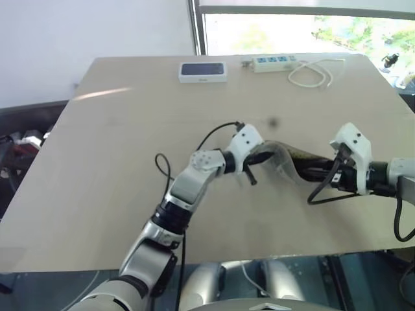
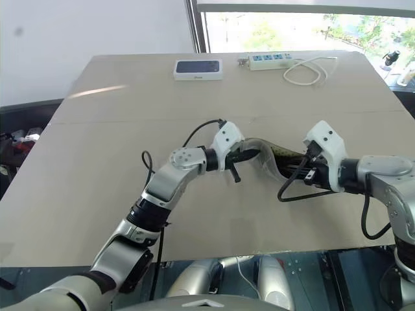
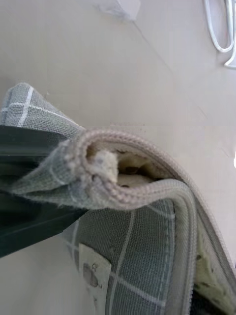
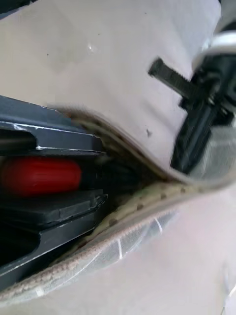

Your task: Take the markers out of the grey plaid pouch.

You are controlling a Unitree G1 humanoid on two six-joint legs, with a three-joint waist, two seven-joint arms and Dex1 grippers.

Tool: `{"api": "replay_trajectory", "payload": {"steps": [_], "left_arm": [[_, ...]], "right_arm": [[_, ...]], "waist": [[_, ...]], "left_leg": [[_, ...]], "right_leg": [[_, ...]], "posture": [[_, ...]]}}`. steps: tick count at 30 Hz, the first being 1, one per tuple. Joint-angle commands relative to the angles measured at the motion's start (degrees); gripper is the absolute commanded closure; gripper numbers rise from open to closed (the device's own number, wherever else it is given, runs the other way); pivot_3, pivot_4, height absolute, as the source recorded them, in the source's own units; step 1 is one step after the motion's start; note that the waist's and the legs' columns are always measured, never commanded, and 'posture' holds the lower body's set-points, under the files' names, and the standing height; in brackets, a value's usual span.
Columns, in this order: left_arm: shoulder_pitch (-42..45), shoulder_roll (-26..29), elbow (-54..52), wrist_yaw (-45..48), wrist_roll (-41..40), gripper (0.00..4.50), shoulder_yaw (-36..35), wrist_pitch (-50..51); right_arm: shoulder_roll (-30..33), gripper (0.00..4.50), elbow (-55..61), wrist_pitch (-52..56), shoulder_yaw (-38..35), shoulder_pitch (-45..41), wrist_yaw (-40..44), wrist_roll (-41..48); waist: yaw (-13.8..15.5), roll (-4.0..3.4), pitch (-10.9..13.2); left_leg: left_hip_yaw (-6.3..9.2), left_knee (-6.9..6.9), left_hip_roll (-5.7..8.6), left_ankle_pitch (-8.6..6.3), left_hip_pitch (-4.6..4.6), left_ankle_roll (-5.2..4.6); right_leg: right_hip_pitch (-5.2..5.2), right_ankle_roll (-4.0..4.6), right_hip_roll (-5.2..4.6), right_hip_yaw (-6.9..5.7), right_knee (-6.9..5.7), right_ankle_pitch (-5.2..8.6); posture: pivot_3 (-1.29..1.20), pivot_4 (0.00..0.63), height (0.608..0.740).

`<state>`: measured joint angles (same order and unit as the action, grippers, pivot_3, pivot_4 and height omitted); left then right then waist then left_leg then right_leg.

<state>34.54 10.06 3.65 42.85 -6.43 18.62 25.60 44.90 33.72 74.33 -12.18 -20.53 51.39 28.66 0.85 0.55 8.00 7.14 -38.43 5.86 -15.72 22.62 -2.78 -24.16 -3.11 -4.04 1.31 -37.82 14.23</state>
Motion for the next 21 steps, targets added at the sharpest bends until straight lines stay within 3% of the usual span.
{"api": "replay_trajectory", "payload": {"steps": [1,10,21], "left_arm": [[-0.7,0.1,-5.4,1.5,-1.8,4.50,0.5,1.0],[-3.5,1.9,-10.6,4.5,-2.8,4.50,2.6,3.6],[-3.3,2.0,-10.5,4.3,-2.9,4.50,3.2,3.9]], "right_arm": [[-0.7,3.92,-1.1,-0.9,-0.7,-0.6,-3.1,0.8],[-3.8,3.92,-6.2,-0.2,-2.1,-2.9,-10.2,2.6],[-11.7,3.92,-9.7,11.4,-11.6,-10.4,-17.0,10.3]], "waist": [[0.0,0.00,0.0],[-0.1,-0.01,0.0],[-0.1,-0.02,0.0]], "left_leg": [[0.00,0.00,0.00,0.00,0.00,0.00],[-0.01,-0.01,0.00,0.00,0.00,0.00],[-0.03,-0.01,0.00,0.00,-0.01,0.00]], "right_leg": [[0.00,0.00,0.00,0.00,0.00,0.00],[0.00,0.00,0.01,0.02,-0.02,0.00],[0.00,0.00,0.01,0.05,-0.03,0.00]], "posture": [[0.00,0.150,0.740],[0.00,0.150,0.740],[0.00,0.150,0.740]]}}
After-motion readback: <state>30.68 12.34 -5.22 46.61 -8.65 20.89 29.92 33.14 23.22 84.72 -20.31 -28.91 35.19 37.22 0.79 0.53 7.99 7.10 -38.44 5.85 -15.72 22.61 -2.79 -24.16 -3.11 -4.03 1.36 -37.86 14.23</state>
